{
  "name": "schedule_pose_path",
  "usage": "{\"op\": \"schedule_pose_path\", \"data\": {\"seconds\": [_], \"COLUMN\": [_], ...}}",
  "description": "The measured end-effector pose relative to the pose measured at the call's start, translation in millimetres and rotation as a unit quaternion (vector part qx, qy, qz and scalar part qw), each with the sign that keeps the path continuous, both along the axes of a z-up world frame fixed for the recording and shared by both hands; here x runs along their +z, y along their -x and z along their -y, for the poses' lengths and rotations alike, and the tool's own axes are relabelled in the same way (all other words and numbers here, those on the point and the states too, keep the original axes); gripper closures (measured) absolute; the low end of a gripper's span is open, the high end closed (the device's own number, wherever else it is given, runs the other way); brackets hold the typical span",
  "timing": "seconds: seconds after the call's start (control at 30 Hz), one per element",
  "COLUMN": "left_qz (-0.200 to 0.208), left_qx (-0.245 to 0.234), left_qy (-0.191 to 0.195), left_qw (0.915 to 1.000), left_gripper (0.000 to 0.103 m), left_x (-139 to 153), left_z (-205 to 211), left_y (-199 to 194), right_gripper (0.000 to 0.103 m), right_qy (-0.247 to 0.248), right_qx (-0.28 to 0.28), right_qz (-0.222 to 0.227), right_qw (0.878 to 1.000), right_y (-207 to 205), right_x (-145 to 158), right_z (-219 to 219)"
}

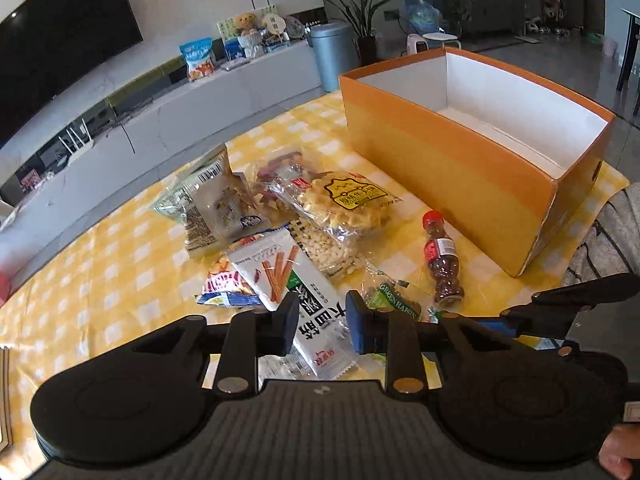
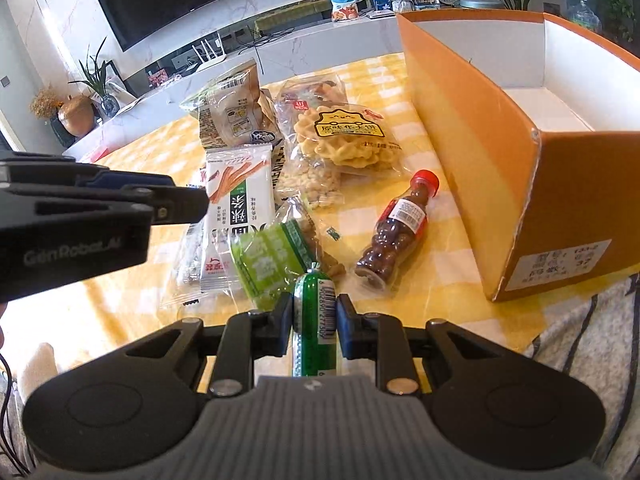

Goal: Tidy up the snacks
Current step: 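Grasp the green raisin bag with the left gripper while the right holds the sausage, then carry both items over the orange box while the left gripper releases the raisin bag inside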

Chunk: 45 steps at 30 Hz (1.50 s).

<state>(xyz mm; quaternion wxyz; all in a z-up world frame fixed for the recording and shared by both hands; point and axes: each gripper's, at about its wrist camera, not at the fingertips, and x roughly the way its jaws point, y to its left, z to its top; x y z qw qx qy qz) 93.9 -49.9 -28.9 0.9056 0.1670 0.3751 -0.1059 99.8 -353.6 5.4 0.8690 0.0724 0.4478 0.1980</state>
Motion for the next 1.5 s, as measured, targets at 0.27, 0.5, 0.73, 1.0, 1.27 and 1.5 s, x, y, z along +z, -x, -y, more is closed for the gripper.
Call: {"op": "schedule_pose_path", "data": {"seconds": [0.27, 0.5, 0.73, 1.0, 1.27, 1.5], "left_qz": [0.021, -0.069, -0.129, -0.139, -0.142, -0.096], "left_qx": [-0.12, -0.159, -0.159, -0.166, -0.149, -0.109], "left_qy": [-0.075, -0.044, -0.076, -0.101, -0.052, 0.023], "left_qw": [0.9897, 0.9838, 0.9758, 0.9711, 0.9772, 0.9892], "left_gripper": [0.029, 0.03, 0.029, 0.03, 0.052, 0.053], "left_x": [-7.9, -30.3, -66.7, -76.2, -72.9, -40.7], "left_z": [19.5, 27.8, 39.2, 53.3, 44.2, 15.7], "left_y": [3.8, -33.3, -59.3, -68.3, -72.3, -55.8], "right_gripper": [0.082, 0.082, 0.082, 0.082, 0.082, 0.082], "right_qy": [0.005, 0.003, 0.003, -0.003, -0.007, -0.033], "right_qx": [0.008, 0.011, 0.032, 0.034, 0.033, 0.02], "right_qz": [-0.001, -0.009, -0.025, -0.031, -0.031, -0.005], "right_qw": [1.0, 1.0, 0.999, 0.999, 0.999, 0.999], "right_y": [-1.6, -3.5, 2.2, -0.9, 0.4, 4.9], "right_x": [-0.9, -3.3, -5.6, -8.4, -7.2, 0.4], "right_z": [-3.1, -3.2, -5.6, -6.3, -5.5, 2.2]}}
